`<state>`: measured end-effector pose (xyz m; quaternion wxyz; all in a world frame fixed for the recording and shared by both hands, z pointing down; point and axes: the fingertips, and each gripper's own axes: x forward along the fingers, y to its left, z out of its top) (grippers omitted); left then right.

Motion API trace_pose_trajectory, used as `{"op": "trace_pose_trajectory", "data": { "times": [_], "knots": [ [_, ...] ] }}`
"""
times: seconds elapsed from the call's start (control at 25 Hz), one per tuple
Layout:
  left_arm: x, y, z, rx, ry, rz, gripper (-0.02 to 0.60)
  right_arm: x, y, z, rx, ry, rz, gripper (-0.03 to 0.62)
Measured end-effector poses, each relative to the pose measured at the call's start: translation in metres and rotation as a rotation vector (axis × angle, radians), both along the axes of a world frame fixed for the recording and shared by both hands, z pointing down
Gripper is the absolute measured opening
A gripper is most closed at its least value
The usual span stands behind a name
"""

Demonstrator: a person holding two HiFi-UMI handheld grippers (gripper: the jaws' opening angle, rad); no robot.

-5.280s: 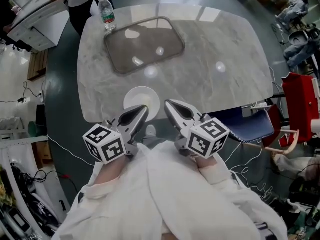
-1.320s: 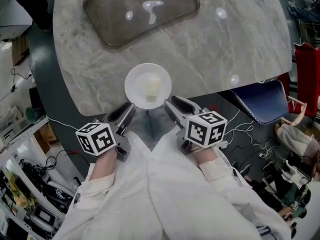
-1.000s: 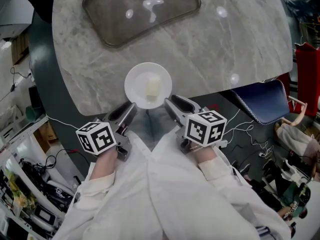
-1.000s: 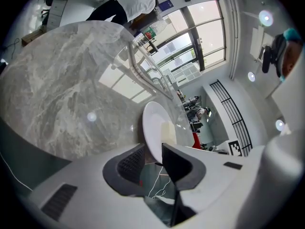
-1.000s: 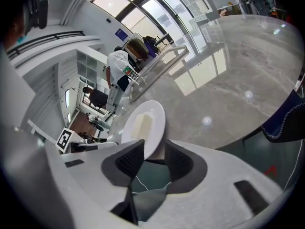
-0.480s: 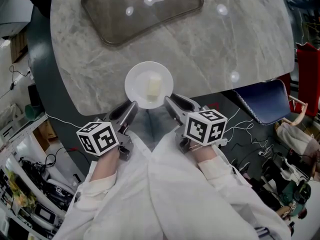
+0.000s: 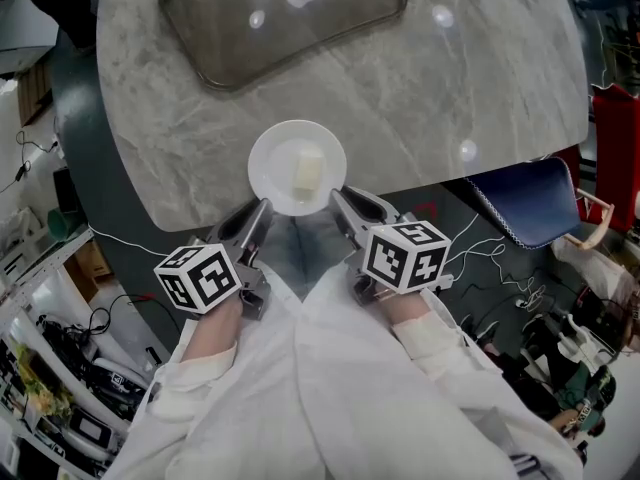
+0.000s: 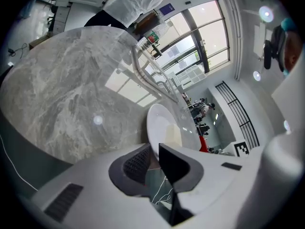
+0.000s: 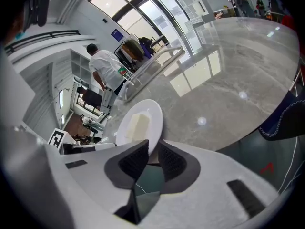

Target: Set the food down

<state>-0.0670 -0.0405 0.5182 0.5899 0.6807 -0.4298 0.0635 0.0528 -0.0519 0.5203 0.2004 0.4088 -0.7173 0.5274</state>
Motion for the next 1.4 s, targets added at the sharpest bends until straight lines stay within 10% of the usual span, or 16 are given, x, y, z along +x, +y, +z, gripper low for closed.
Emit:
{"op": "trace_pose_trajectory", "data": {
  "times": [0.6, 1.4],
  "knots": [
    [0.000, -0.002, -0.003, 0.014, 0.071, -0.042, 0.041, 0.001, -0.011, -0.001, 0.032, -0.090, 0.083, 0.025],
    [-0.013, -0.022, -0.037, 0.159, 0.019, 0.132, 0.043, -0.013, -0.026, -0.043, 0.133, -0.069, 0.121, 0.023]
  ]
}}
